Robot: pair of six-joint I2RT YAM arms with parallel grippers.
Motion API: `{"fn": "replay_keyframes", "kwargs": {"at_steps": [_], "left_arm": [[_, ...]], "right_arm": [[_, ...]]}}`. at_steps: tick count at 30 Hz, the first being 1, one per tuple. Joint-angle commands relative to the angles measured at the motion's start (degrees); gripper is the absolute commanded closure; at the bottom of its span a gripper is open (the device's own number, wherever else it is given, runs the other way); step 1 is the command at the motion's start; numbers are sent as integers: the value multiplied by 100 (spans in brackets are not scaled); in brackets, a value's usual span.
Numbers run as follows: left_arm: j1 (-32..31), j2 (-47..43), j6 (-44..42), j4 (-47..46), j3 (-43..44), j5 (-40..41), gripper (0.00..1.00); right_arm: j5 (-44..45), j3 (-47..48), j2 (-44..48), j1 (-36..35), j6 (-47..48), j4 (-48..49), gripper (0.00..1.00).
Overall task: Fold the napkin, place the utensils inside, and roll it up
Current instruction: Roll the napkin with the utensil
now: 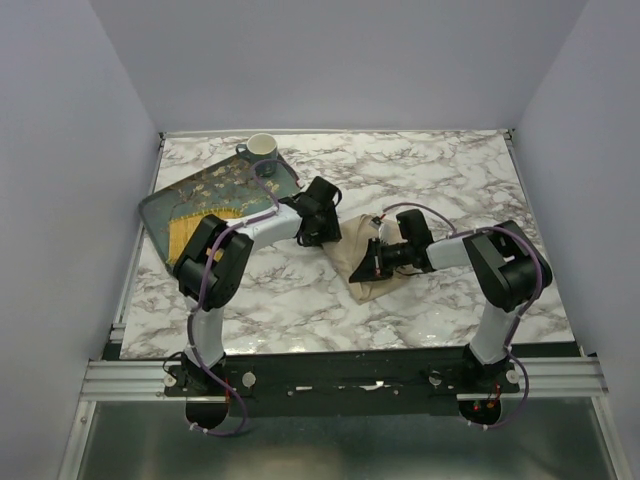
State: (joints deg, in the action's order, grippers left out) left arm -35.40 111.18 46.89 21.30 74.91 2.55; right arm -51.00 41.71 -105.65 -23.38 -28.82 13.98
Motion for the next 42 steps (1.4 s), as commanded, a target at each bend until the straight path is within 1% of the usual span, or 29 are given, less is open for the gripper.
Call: {"fn": "replay_keyframes", "kwargs": {"at_steps": [1,3,4,5,7,9,11,12,13,15,16,19,20,22,23,25,26,28,29,31,32,33,35,36,37,39,42], "left_arm": [[261,255,-259,550,120,562,42],[279,308,-504,542,207,537,45],[270,404,-541,559,260,484,57],[279,440,-558,568,287,336,63],[261,475,-515,463,208,150,72],[261,458,-479,340,103,71,78],[261,458,-506,305,85,79,82],[261,466,-532,305,102,71,85],[261,519,-558,322,128,71,90],[261,554,-585,384,199,36,94],[261,572,-559,401,199,35,100],[253,607,-392,541,234,36,100],[253,607,-348,629,260,18,100],[226,616,-269,682,278,18,100],[235,625,-216,804,304,18,100],[226,651,-49,858,278,-69,100],[235,660,3,893,278,-105,100],[200,634,118,911,278,-105,100],[191,625,136,928,304,-62,100],[165,607,144,990,348,-52,100],[173,598,145,1016,366,-35,100],[174,598,145,1034,375,-52,100],[165,598,145,1052,392,-70,100],[156,598,145,1060,401,-96,100],[156,607,153,1060,401,-114,100],[165,616,153,1078,419,-131,100],[165,642,145,1078,427,-132,100]], "right_arm": [[372,-76,-158,52,412,-1151,99],[433,-76,-123,52,412,-1187,99],[442,-58,-114,44,412,-1213,100],[451,-6,-114,52,447,-1257,100],[608,56,-35,52,544,-1371,99],[784,187,17,44,675,-1730,96],[802,214,97,52,684,-1749,92],[811,240,114,44,702,-1810,91],[811,249,132,44,711,-1828,90],[881,293,141,44,746,-1933,88],[916,346,158,9,772,-1995,88],[1241,538,307,-105,956,-2407,81],[1312,583,456,-132,992,-2504,74],[1540,688,632,-167,1071,-2821,66],[1636,846,737,-237,1089,-2952,58],[2005,1022,1001,-325,1159,-3400,51],[2128,1240,1072,-439,1177,-3515,45],[2576,1487,1213,-562,1264,-3945,40],[2761,1602,1239,-702,1291,-4077,36],[3235,1945,1266,-843,1370,-4376,34],[3472,2050,1257,-1027,1388,-4464,31],[3962,2164,1248,-1133,1440,-4622,30],[4518,2393,1222,-1440,1458,-4676,26],[4903,2446,1213,-1529,1510,-4659,26],[5064,2516,1178,-1625,1537,-4615,25],[5703,2535,1073,-1907,1642,-4449,25],[6249,2500,958,-2285,1756,-4194,25]]}}
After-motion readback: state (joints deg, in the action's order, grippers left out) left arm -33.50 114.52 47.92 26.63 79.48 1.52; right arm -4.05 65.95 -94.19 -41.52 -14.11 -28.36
